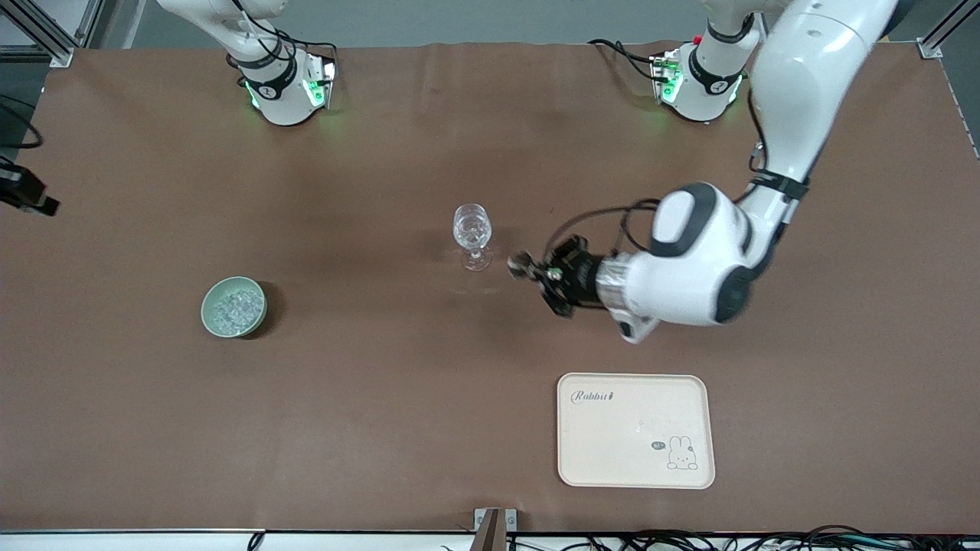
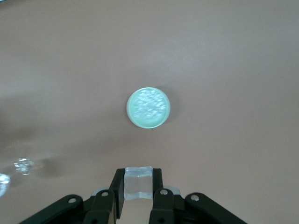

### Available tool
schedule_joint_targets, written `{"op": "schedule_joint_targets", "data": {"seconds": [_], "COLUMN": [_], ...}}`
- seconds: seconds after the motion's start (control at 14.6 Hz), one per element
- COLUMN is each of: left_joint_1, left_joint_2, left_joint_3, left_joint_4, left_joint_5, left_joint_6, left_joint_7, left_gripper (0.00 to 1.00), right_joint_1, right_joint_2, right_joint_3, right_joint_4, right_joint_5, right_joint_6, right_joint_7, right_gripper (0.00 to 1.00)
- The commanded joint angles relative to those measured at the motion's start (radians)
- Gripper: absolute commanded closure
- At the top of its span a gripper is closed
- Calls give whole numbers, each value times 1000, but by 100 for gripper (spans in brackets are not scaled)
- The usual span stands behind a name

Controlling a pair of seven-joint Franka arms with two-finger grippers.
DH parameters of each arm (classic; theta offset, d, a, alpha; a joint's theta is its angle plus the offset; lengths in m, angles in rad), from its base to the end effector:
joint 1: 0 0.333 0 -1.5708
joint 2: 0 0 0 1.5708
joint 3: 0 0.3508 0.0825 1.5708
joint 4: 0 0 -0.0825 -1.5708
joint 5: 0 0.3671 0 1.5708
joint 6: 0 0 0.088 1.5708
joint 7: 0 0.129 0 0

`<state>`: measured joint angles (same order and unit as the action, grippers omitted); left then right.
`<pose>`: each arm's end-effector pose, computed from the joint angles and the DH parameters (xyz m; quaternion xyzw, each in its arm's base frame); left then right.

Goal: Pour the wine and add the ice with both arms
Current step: 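Carry the jigger to the white tray while the right gripper brings the ice, then hold the ice cube over the glass while the left gripper lowers the jigger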

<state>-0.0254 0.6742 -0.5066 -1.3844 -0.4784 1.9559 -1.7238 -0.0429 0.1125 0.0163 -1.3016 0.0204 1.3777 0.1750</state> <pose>0.6461 -0.3279 0.3844 0.6869 0.6281 -0.3364 0.1431 0.5542 -0.0125 0.6790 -0.9949 0.0989 0.0190 0.0096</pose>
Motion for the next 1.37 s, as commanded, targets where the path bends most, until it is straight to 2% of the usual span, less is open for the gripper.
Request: {"op": "schedule_joint_targets", "data": {"seconds": [0.0, 0.14, 0.34, 0.55, 0.68, 0.82, 1.03, 1.3], "left_joint_1": [83, 155, 275, 337, 370, 375, 374, 375], "left_joint_2": [57, 64, 120, 223, 289, 365, 464, 521], "left_joint_3": [-12, -12, -10, -9, -9, -7, 5, 14], "left_joint_4": [73, 76, 74, 83, 99, 145, 221, 223], "left_joint_5": [-48, -177, -388, -485, -554, -609, -658, -664], "left_joint_6": [44, 57, 57, 72, 141, 172, 181, 189], "left_joint_7": [35, 114, 222, 392, 498, 540, 553, 653], "left_gripper": [100, 100, 100, 100, 100, 99, 99, 98], "right_joint_1": [17, 29, 58, 87, 133, 199, 276, 337], "right_joint_2": [-13, -11, 19, 91, 122, 150, 231, 315], "right_joint_3": [129, 209, 321, 450, 510, 521, 521, 521], "right_joint_4": [-16, -16, -18, -25, -102, -168, -170, -170], "right_joint_5": [4, 48, 52, 38, 3, -40, -115, -192], "right_joint_6": [-9, -6, 17, 85, 189, 288, 337, 389], "right_joint_7": [161, 307, 484, 719, 857, 952, 1040, 1112], "right_gripper": [99, 99, 100, 100, 100, 100, 100, 100]}}
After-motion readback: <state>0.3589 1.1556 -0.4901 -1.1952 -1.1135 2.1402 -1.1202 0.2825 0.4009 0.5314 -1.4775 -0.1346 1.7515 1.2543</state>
